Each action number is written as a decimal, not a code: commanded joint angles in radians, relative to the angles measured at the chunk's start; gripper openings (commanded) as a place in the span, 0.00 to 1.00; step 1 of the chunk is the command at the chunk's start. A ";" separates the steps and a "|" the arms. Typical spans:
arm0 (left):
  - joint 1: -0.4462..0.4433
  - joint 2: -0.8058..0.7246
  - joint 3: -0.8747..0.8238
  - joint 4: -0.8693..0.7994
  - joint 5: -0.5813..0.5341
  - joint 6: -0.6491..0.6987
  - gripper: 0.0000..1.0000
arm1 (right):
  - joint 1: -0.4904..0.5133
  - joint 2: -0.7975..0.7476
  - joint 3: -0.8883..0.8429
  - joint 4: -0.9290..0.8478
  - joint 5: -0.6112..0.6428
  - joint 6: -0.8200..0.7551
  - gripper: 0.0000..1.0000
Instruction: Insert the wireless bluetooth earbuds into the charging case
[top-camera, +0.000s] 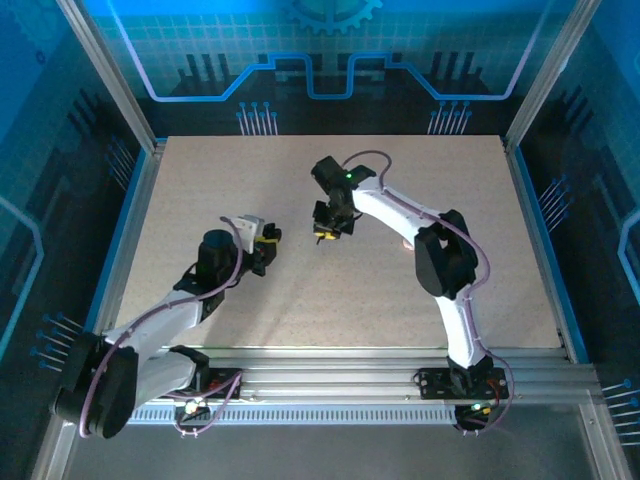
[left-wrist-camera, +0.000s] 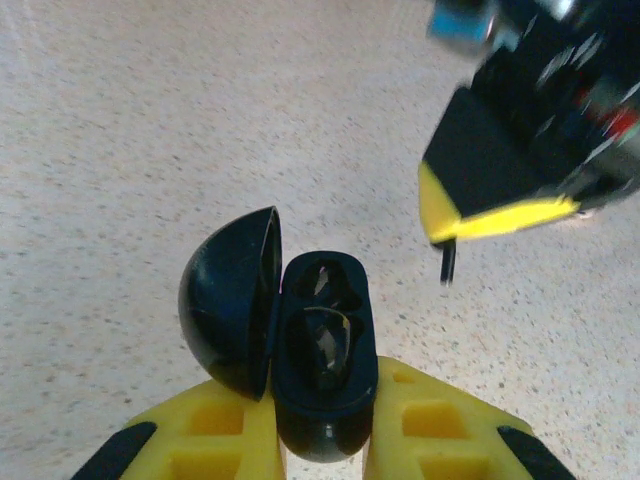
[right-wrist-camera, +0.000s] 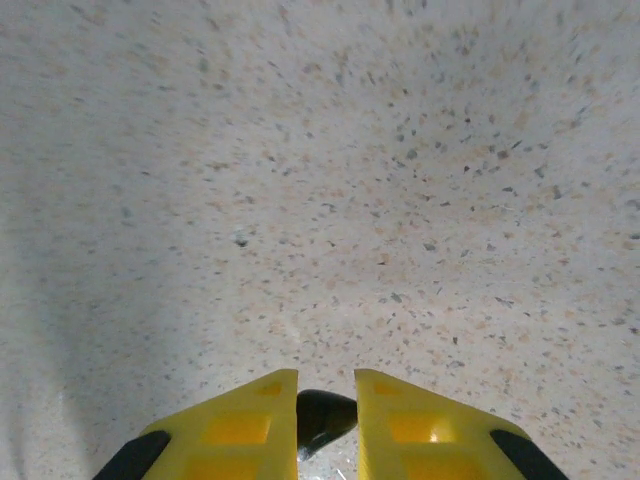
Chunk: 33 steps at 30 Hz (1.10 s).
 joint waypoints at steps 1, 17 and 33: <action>-0.025 0.058 0.044 0.087 0.043 0.019 0.13 | -0.001 -0.089 -0.041 0.046 0.047 -0.035 0.18; -0.093 0.244 0.086 0.310 0.237 0.096 0.14 | 0.022 -0.359 -0.265 0.268 0.108 -0.099 0.18; -0.103 0.288 0.147 0.317 0.248 0.079 0.14 | 0.107 -0.431 -0.331 0.336 0.215 -0.186 0.19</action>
